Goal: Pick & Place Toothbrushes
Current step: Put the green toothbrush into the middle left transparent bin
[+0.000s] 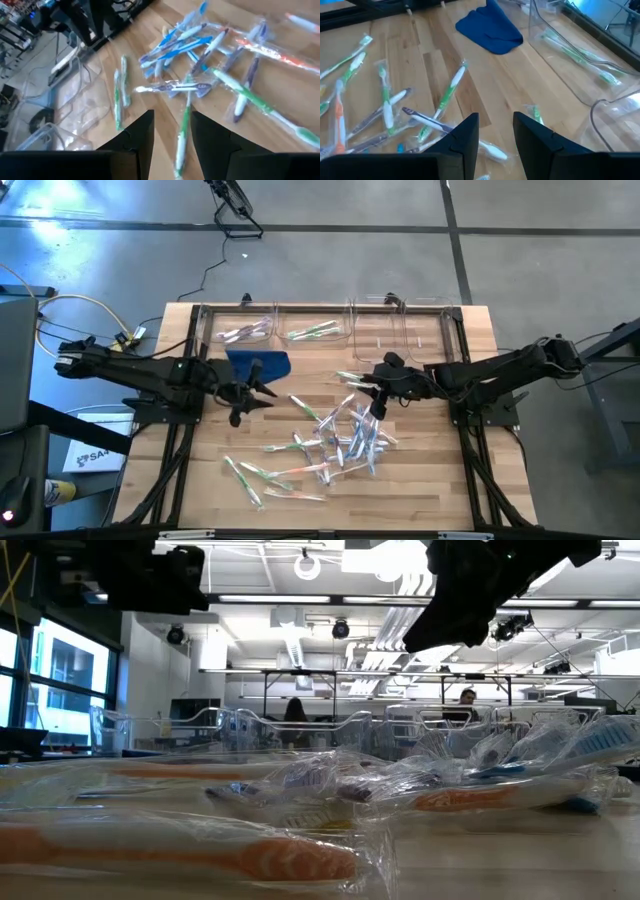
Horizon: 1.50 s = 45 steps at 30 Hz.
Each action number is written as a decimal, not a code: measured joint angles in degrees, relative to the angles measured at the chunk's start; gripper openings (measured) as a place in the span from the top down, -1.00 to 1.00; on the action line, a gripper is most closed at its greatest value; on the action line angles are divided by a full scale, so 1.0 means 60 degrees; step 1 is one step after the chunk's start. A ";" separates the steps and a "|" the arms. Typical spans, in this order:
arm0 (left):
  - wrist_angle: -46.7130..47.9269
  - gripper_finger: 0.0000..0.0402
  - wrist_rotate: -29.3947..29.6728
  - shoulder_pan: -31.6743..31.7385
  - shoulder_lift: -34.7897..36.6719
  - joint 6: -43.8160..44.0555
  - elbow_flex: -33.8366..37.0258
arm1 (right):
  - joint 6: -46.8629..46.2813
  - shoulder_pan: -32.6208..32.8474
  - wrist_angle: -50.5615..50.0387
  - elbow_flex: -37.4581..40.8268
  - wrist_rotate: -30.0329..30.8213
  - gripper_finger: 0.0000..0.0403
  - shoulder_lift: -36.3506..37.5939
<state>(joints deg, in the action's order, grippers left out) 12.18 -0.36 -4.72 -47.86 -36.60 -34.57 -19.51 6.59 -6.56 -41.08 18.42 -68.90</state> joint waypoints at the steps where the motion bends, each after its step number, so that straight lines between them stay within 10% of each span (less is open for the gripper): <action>1: -0.0014 0.38 -0.0073 0.0095 0.0000 -0.0138 -0.0002 | -0.0004 0.0000 0.0005 0.0000 -0.0166 0.43 0.0000; 18: 0.0094 0.38 -0.1710 0.1926 -0.0299 -0.1377 -0.0498 | 0.0637 0.0000 0.0322 0.0000 -0.1352 0.43 0.0000; 33: 0.1073 0.38 -0.2142 0.2784 -0.3972 -0.4773 -0.1504 | 0.0646 0.0000 0.0530 0.0000 -0.1815 0.43 0.0000; 45: 0.0671 0.38 -0.3649 0.3479 -0.5415 -0.4102 -0.1697 | 0.0546 0.0000 0.0483 0.0000 -0.1626 0.43 0.0000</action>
<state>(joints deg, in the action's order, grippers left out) 16.21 -22.25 16.16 -80.35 -61.21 -44.75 -16.23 6.59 -3.67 -41.08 8.66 -68.90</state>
